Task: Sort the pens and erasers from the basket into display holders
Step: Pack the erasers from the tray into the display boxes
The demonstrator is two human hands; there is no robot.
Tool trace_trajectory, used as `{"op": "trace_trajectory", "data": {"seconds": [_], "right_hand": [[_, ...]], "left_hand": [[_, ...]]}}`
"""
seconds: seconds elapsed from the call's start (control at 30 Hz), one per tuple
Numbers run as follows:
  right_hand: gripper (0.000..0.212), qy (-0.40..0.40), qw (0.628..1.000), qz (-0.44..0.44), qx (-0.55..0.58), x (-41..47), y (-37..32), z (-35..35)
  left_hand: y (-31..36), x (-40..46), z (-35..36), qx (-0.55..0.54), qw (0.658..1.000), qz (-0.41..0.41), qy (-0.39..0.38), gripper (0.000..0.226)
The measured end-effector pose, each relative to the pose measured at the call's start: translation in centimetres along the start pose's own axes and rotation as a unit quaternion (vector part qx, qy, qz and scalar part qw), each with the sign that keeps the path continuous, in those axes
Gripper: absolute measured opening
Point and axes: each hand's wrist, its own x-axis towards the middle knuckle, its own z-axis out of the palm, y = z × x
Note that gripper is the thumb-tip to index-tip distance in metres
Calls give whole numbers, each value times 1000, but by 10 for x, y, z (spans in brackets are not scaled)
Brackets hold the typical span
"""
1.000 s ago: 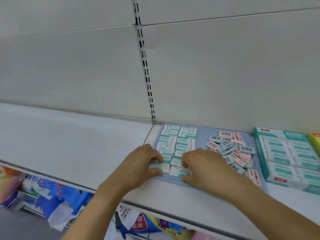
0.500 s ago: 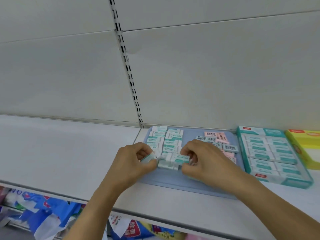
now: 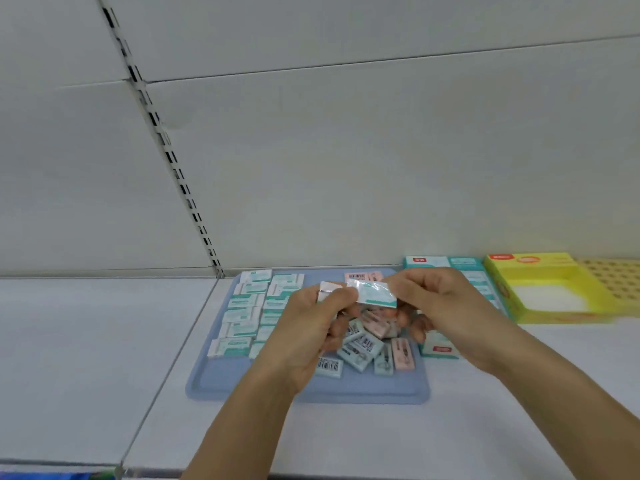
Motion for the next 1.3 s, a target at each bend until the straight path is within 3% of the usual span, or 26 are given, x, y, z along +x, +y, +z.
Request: {"op": "trace_trajectory", "data": {"seconds": [0.33,0.43,0.5,0.67,0.9,1.0,1.1,1.2,1.3], "right_hand": [[13,69,997,-19,29,-10,8,-63],[10,119,976,-59,-175,-11,23,-74],[13,103,958,-57,-260,-13,36,-75],[9,56,921,-85,-375,-10,61,-70],[8,61,884,-128,-446,-5,66,-67],[15,118,897,-214,-368,-8,46,-54],[23,123,892,-275,-338,-8,26,-45],[27,154,905,-209,-338,-6,11,-43],[34,184,893,-147,-384,-8,3,-38]], "left_hand": [[-1,23,52,108,992,70,13,8],[1,30,51,-50,997,-2,53,15],[1,31,47,-175,983,-39,48,26],[2,26,46,-254,965,-69,14,26],[0,25,50,-274,958,-85,-21,29],[-1,26,55,-287,952,-90,-47,30],[0,27,62,-257,961,-86,-59,34],[-1,28,72,-207,976,-47,-48,33],[2,26,85,-242,967,-40,-69,29]]}}
